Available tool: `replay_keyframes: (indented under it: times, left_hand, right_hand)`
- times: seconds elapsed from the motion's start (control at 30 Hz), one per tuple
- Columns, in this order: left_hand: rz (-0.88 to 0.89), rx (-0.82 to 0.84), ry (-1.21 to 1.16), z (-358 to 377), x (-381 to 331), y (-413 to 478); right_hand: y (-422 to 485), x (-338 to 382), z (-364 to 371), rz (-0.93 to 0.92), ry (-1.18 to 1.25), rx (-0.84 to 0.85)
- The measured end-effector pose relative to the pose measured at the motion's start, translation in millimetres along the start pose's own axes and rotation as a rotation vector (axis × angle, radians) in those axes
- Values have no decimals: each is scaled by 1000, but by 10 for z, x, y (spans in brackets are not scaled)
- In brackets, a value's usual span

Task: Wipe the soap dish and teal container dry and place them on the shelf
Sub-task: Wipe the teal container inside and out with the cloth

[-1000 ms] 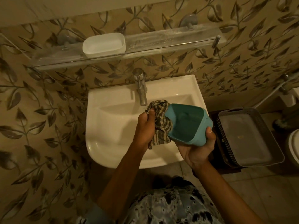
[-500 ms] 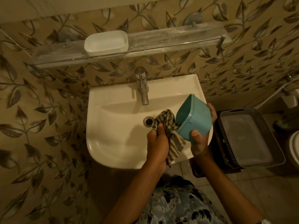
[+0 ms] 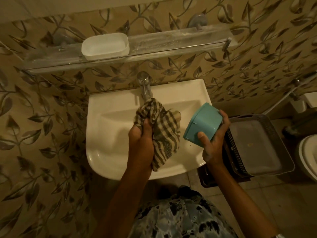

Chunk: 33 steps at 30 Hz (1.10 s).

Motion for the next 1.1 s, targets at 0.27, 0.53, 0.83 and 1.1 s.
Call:
replay_keyframes:
  times: [0.27,0.53,0.83,1.1]
  left_hand:
    - [733,261,706,288,83,25]
    - [585,357,808,-80,474,59]
    - [-183,-226,88,-805,505,1117]
    - [-301,-124,-333,-602,72,2115]
  right_hand:
    - [-180,79,235,145,9,102]
    - [-12,106,155,300,9,-28]
    - [-7,-64,-19,712,553,-21]
    - [-241,-131,157,826,716,102]
Point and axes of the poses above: each hand's wrist, its own y-axis towards the middle knuckle, its own z-axis out of the palm, x = y × z, the point moved 1 cm from there along y, towards the middle knuckle, and after that the axes turned 5 degrees about z, right-handed, at the moved point
